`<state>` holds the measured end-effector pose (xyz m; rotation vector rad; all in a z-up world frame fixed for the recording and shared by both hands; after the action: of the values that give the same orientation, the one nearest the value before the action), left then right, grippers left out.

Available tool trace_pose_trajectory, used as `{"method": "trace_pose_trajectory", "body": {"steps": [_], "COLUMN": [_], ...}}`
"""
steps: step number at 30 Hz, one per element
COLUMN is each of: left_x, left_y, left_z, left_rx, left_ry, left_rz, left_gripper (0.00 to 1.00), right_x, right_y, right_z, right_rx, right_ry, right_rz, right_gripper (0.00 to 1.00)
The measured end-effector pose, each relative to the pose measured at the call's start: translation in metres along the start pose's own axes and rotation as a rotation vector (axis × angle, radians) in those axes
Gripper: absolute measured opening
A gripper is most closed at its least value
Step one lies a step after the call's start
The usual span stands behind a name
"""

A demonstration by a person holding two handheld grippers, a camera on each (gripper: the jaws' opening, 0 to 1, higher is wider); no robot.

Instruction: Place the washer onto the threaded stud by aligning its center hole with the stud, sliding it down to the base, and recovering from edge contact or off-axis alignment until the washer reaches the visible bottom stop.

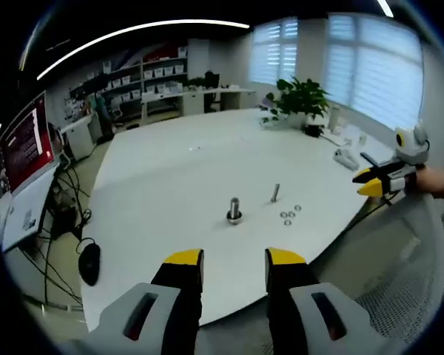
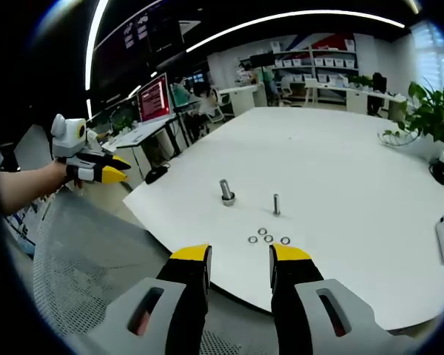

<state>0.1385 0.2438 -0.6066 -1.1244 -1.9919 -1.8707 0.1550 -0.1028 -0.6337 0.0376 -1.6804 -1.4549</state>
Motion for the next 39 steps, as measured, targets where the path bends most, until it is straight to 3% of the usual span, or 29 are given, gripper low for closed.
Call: {"method": "trace_pose_trajectory", "body": {"steps": [3, 6, 8, 10, 12, 14, 15, 25, 28, 39], "left_x": [0.005, 0.008, 0.006, 0.003, -0.001, -0.004, -0.008, -0.013, -0.011, -0.015], "left_y": [-0.007, -0.007, -0.008, -0.007, -0.002, 0.002, 0.003, -0.002, -0.001, -0.004], "left_z": [0.002, -0.002, -0.001, -0.001, -0.004, -0.005, -0.005, -0.013, -0.014, -0.018], "left_rx": [-0.02, 0.042, 0.009, 0.006, 0.045, 0.007, -0.021, -0.019, -0.028, -0.024], "left_ry": [0.0, -0.052, -0.054, -0.059, -0.107, -0.117, -0.112, -0.191, -0.193, -0.213], "left_rz": [0.0, -0.061, -0.045, -0.05, -0.081, -0.089, -0.088, -0.077, -0.095, -0.072], "left_gripper": [0.29, 0.3, 0.28, 0.26, 0.28, 0.27, 0.27, 0.28, 0.26, 0.3], "right_x": [-0.001, -0.001, -0.001, -0.003, -0.003, -0.003, -0.002, -0.002, -0.003, -0.003], "right_y": [-0.001, -0.002, -0.003, -0.005, -0.005, -0.005, -0.005, -0.007, -0.009, -0.012], "right_z": [0.001, 0.0, 0.0, 0.001, 0.001, 0.001, 0.001, -0.001, -0.001, -0.003], "right_rx": [0.004, 0.008, 0.01, 0.014, 0.027, 0.025, 0.022, 0.043, 0.063, 0.065], "right_ry": [0.003, -0.002, -0.011, -0.006, -0.009, -0.011, -0.012, -0.025, -0.021, -0.028], "right_rz": [0.019, 0.029, 0.041, 0.064, 0.072, 0.071, 0.069, 0.083, 0.102, 0.117], "right_gripper": [0.34, 0.34, 0.34, 0.34, 0.34, 0.34, 0.34, 0.34, 0.34, 0.33]}}
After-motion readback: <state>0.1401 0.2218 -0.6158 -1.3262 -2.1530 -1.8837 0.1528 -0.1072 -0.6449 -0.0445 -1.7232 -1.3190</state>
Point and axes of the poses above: the point that each gripper's makers call its tool centre point, and the gripper's own axes: x roughly backward along the fingers, z roughly to its left, y roughly out of its top, the point moved 8 cm from there along x, roughly backward along the fingers, and after that the axes turned 8 degrees about x, right-handed, at the moved point
